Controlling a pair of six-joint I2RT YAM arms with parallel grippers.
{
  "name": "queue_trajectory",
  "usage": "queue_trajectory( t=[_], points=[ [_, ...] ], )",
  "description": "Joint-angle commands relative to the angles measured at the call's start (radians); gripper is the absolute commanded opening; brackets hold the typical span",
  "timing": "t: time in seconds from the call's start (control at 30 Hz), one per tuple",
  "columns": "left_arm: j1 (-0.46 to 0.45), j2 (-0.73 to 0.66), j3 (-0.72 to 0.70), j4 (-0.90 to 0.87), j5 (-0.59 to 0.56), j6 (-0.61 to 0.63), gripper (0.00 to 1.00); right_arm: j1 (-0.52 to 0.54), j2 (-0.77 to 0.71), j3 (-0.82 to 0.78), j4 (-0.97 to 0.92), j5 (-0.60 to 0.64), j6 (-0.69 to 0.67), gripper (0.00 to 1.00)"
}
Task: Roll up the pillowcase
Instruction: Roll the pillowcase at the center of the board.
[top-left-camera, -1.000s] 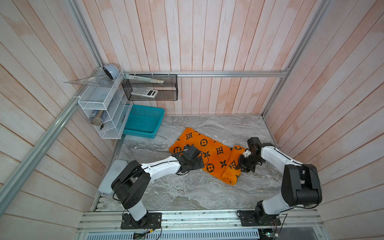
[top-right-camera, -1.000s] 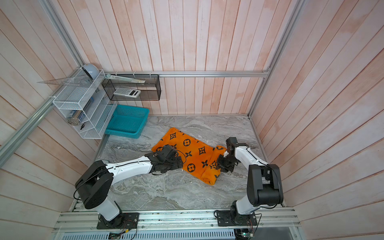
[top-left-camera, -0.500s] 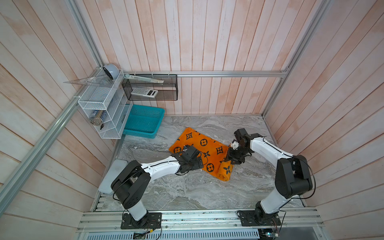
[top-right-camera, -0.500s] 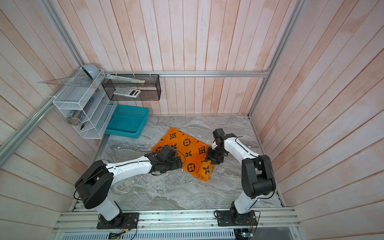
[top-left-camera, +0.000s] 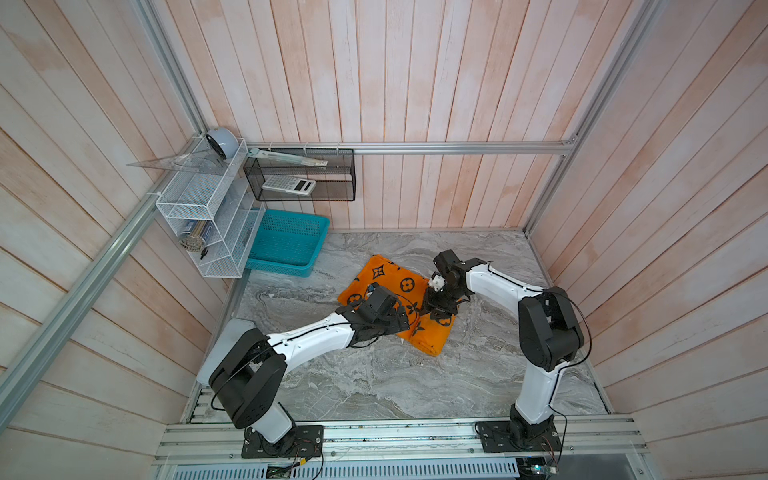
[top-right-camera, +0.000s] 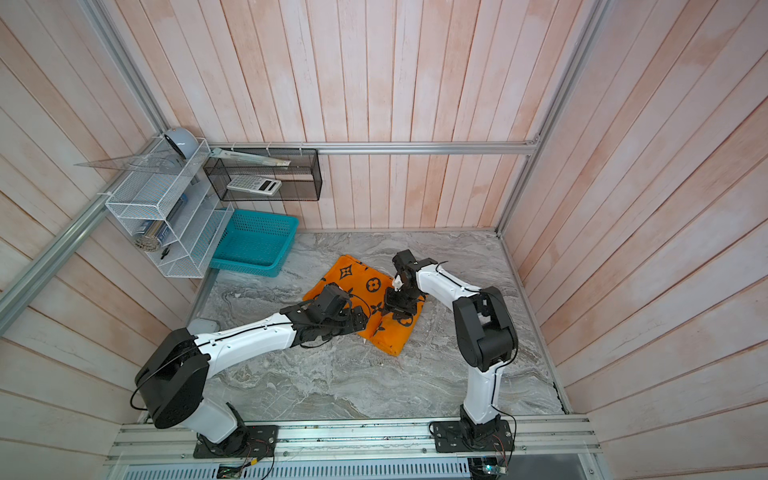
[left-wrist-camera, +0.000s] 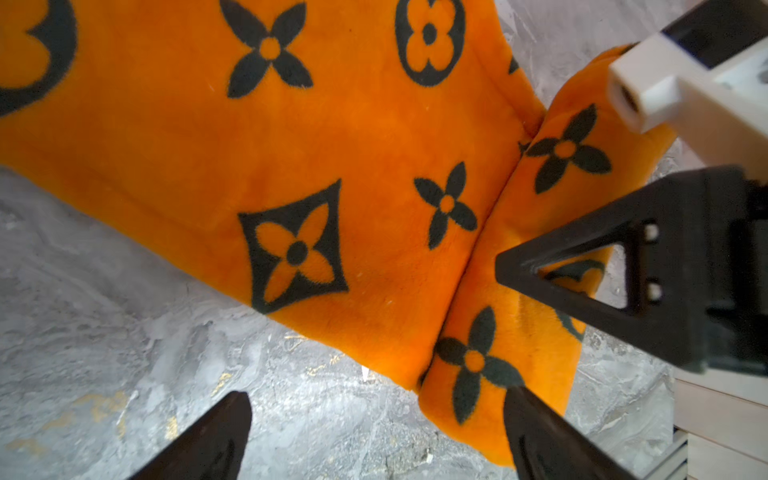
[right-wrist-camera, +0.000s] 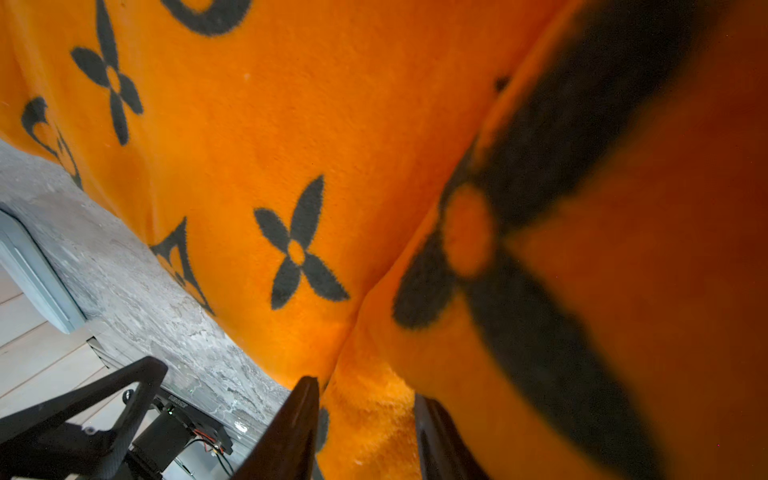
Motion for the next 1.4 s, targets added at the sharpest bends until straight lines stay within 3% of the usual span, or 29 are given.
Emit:
queue_trajectory(
  t=[0.0, 0.4, 0.53, 0.67, 0.8, 0.97, 1.17, 1.37],
  points=[
    [-0.023, 0.051, 0.036, 0.038, 0.024, 0.016, 1.00, 0.002, 0.013, 0.000, 0.039, -0.015, 0.036, 0.43],
    [-0.098, 0.247, 0.160, -0.038, -0.012, 0.026, 0.98, -0.026, -0.071, -0.066, 0.090, -0.030, 0.092, 0.44],
    [-0.098, 0.274, 0.152, -0.057, -0.056, 0.014, 0.97, -0.074, -0.198, -0.138, 0.154, -0.065, 0.116, 0.50],
    [-0.096, 0.288, 0.153, -0.062, -0.063, 0.014, 0.97, -0.184, -0.375, -0.315, 0.260, -0.159, 0.137, 0.59],
    [-0.095, 0.297, 0.164, -0.063, -0.065, 0.024, 0.97, -0.254, -0.455, -0.420, 0.192, -0.168, 0.026, 0.63],
    [-0.085, 0.293, 0.176, -0.076, -0.062, 0.028, 0.97, -0.262, -0.461, -0.526, 0.206, -0.175, -0.037, 0.64],
    [-0.077, 0.264, 0.166, -0.079, -0.054, 0.033, 0.97, -0.261, -0.343, -0.555, 0.343, -0.228, 0.014, 0.66],
    [-0.069, 0.250, 0.151, -0.059, -0.022, 0.034, 0.97, -0.259, -0.228, -0.608, 0.626, -0.336, 0.097, 0.65]
  ],
)
